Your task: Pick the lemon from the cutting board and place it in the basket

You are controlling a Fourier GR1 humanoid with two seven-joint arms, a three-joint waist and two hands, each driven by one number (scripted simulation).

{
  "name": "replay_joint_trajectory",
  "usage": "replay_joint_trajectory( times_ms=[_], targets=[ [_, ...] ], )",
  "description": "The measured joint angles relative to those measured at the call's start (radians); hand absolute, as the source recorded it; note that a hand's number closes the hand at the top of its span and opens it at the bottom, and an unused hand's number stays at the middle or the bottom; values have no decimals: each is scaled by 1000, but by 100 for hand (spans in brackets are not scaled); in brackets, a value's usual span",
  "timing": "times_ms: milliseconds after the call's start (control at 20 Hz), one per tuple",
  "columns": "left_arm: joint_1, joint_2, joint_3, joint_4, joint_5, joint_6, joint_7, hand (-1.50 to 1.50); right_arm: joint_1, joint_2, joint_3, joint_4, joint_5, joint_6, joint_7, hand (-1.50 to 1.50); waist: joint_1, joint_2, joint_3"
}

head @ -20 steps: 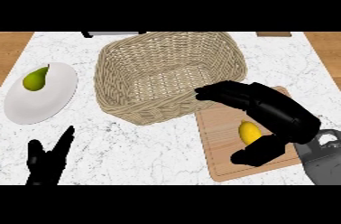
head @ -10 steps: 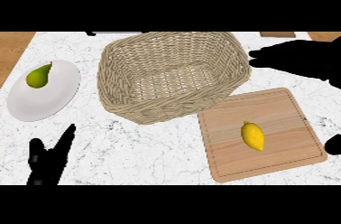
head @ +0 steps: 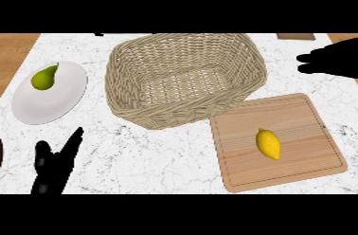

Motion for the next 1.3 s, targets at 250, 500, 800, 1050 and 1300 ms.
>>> replay_joint_trajectory(
  times_ms=[250, 500, 800, 1050, 1300],
  targets=[
    [-6, 0, 13, -10, -6, -10, 34, 0, 31, 26, -22, -1, 36, 30, -32, -150, 3, 2, -2],
    [-7, -11, 25, -6, -16, -24, 29, 0, 108, 86, -32, -26, 101, 24, -42, -150, 2, 2, -2],
    [-14, -23, 38, -5, -34, -27, 41, 0, 215, 191, -5, -47, 237, -30, -82, -150, 4, 3, -1],
    [-8, -42, 40, -4, -62, -22, 22, 0, 293, 247, 40, -55, 385, -91, -142, -150, 5, 3, -1],
    [-13, -49, 53, 7, -65, -43, 13, 0, 320, 274, 98, 5, 534, -146, -220, -150, 7, 3, 0]
  ],
)
